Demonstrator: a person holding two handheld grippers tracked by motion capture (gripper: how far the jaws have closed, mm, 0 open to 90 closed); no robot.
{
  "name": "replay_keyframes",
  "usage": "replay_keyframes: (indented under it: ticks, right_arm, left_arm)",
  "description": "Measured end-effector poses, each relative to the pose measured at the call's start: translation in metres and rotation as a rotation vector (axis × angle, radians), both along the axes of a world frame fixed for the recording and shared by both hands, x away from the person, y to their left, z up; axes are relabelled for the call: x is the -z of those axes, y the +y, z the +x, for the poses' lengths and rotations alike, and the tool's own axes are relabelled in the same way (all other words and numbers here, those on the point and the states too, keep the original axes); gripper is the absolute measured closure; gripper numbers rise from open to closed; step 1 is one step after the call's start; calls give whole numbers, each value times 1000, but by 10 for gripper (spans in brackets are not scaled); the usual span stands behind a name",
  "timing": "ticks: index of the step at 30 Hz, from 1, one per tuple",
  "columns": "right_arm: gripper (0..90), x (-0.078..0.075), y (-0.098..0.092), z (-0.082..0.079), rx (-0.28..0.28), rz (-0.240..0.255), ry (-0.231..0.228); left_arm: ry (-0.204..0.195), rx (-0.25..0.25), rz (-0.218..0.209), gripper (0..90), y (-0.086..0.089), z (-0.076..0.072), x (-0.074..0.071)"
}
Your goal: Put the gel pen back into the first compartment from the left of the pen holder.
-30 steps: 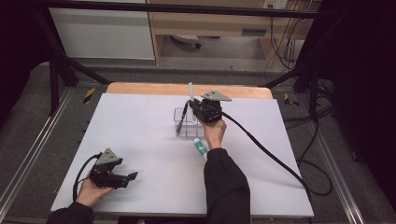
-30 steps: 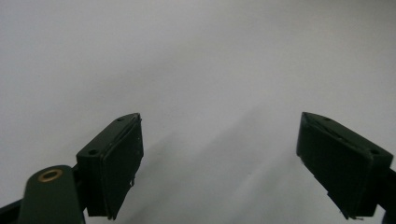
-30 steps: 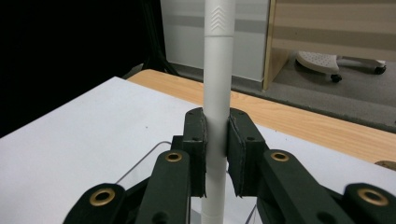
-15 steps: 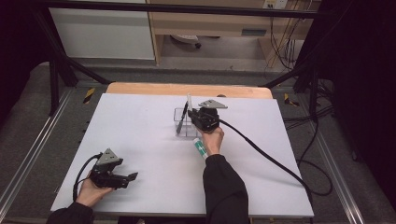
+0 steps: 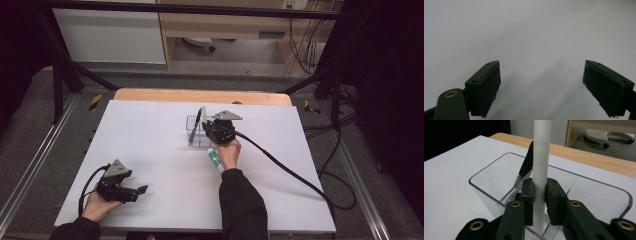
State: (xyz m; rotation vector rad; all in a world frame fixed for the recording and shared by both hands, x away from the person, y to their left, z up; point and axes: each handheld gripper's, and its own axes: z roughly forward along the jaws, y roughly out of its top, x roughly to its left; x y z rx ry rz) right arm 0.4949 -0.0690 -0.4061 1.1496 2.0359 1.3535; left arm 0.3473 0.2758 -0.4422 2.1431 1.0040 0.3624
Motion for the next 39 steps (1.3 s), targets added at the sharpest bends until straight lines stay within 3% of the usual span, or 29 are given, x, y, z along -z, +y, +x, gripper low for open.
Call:
replay_keyframes:
  ticks: [6, 11, 18, 22, 31, 39]
  right_arm:
    - [656, -14, -5, -8, -12, 1, -34]
    - [471, -31, -12, -19, -37, -3, -49]
    - [176, -48, -25, -36, -91, -25, 32]
    - [65, -46, -30, -45, -106, -80, 65]
    - [59, -25, -35, -68, -98, -168, 138]
    - [175, 9, -40, -79, -81, -190, 232]
  left_arm:
    - [-1, 0, -2, 146, 0, 0, 0]
    - [-1, -1, -2, 146, 0, 0, 0]
    - [-2, -3, 1, 146, 0, 0, -1]
    - [-2, 0, 1, 146, 0, 0, -1]
    - [-1, 0, 2, 145, -1, 0, -1]
    - [-1, -1, 3, 145, -1, -1, -1]
